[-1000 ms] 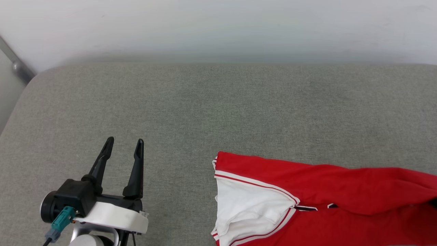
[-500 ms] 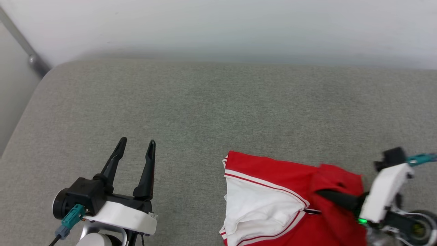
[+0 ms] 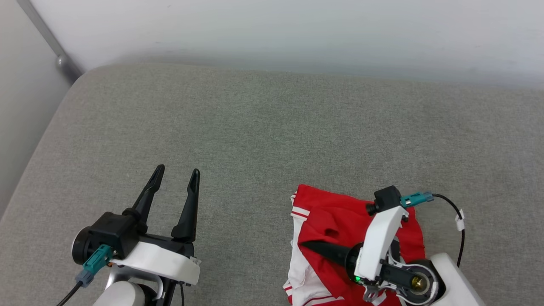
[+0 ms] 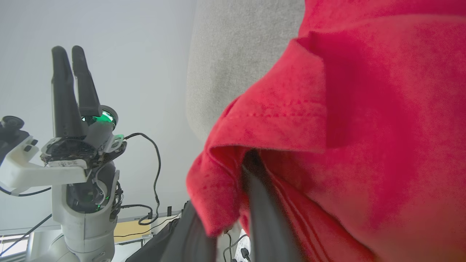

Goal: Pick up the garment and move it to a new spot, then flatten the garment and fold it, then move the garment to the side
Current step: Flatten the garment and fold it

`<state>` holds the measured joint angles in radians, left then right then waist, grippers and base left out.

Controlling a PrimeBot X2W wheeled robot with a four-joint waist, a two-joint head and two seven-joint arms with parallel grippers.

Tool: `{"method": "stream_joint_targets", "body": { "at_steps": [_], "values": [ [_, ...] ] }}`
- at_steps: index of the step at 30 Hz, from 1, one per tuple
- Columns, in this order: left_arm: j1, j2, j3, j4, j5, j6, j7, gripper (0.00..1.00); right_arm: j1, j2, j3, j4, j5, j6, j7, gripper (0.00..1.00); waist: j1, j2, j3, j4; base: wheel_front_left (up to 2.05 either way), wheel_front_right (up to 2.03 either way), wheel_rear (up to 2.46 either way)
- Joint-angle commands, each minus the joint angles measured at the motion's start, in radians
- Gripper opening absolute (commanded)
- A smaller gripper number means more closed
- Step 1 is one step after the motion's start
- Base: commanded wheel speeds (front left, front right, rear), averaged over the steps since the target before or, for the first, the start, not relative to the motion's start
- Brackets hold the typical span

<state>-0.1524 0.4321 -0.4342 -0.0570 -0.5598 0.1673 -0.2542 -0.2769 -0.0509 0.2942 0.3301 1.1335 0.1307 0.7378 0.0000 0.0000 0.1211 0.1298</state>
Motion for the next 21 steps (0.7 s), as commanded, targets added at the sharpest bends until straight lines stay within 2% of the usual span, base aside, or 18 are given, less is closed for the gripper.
{"method": "stream_joint_targets", "body": {
  "at_steps": [1, 7, 12, 14, 17, 21],
  "values": [
    [-0.008, -0.004, 0.002, 0.004, -0.006, -0.002, -0.003, 1.00, -0.017, 0.001, 0.010, 0.009, -0.005, 0.000, -0.013, 1.00, 0.0000, 0.0000, 0.001, 0.002, 0.00, 0.00, 0.00],
    [0.006, -0.009, 0.009, 0.017, -0.008, -0.003, -0.005, 1.00, -0.059, -0.010, 0.048, -0.002, -0.042, 0.000, -0.084, 1.00, 0.0000, 0.0000, -0.004, -0.006, 0.00, 0.00, 0.00],
    [0.015, -0.011, 0.013, 0.025, -0.005, -0.004, -0.007, 1.00, -0.057, -0.097, 0.061, -0.118, -0.136, 0.000, -0.162, 1.00, 0.0000, 0.0000, -0.020, -0.022, 0.00, 0.00, 0.00],
    [0.019, -0.011, 0.016, 0.026, -0.003, -0.002, -0.008, 1.00, -0.037, -0.147, 0.035, -0.148, -0.221, 0.000, -0.234, 1.00, 0.0000, 0.0000, -0.026, -0.029, 0.00, 0.00, 0.00],
    [0.027, -0.018, 0.029, 0.029, -0.008, 0.006, -0.010, 1.00, -0.002, -0.206, -0.036, -0.153, -0.415, 0.000, -0.344, 1.00, 0.0000, 0.0000, -0.038, -0.043, 0.00, 0.00, 0.00],
    [0.045, -0.021, 0.043, 0.040, -0.009, 0.008, -0.010, 1.00, 0.079, -0.199, -0.179, -0.183, -0.603, 0.000, -0.432, 1.00, 0.0000, 0.0000, -0.063, -0.057, 0.00, 0.00, 0.00]
  ]
}}
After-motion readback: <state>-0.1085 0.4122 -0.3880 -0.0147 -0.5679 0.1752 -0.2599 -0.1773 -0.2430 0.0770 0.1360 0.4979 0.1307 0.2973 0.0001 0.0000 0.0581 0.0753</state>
